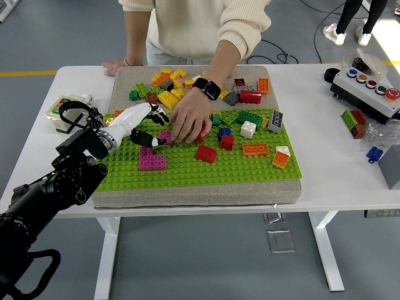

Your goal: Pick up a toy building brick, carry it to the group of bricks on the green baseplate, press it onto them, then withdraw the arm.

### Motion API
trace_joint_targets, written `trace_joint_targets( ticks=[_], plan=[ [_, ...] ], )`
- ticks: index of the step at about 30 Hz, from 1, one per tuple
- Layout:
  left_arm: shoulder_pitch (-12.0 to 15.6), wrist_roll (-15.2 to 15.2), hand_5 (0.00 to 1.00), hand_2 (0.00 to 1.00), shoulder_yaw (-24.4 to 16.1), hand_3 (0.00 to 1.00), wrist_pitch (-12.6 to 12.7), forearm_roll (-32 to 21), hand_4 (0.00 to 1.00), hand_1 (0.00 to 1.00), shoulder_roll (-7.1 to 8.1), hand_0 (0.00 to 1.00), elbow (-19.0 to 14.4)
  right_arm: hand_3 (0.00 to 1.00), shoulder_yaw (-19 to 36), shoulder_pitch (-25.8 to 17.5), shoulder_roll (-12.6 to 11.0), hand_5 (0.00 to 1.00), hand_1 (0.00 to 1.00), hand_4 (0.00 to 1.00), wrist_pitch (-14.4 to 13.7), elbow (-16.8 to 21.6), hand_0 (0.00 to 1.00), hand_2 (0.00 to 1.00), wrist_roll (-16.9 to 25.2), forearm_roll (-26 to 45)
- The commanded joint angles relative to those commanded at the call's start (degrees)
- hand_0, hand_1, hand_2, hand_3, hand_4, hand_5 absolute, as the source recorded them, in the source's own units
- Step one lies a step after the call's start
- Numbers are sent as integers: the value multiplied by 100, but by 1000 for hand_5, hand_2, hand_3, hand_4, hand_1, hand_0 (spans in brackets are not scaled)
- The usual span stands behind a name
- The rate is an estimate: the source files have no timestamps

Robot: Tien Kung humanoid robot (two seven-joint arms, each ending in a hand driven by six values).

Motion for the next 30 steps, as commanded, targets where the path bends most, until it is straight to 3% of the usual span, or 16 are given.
trace_joint_targets(
  ticks=[15,16,21,22,30],
  plan=[
    [269,-24,51,566,-366,557,-277,316,840,616,186,711,-449,666,-10,-24,5,490,675,925,-10,0,753,727,2,0],
    [293,-17,75,586,-385,578,-310,325,870,652,196,718,-487,665,-11,-21,5,492,674,924,-10,0,753,727,2,4],
    [406,17,75,586,-484,578,-434,336,870,652,228,718,-675,665,-6,-24,1,492,674,924,-11,0,753,727,0,-3],
    [418,20,103,618,-494,640,-447,334,922,699,231,735,-697,665,-6,-24,1,492,675,924,-12,0,753,727,1,-3],
    [480,42,121,641,-591,675,-586,368,951,714,248,750,-843,665,7,-41,6,491,674,924,-11,0,753,727,3,-4]
  ],
)
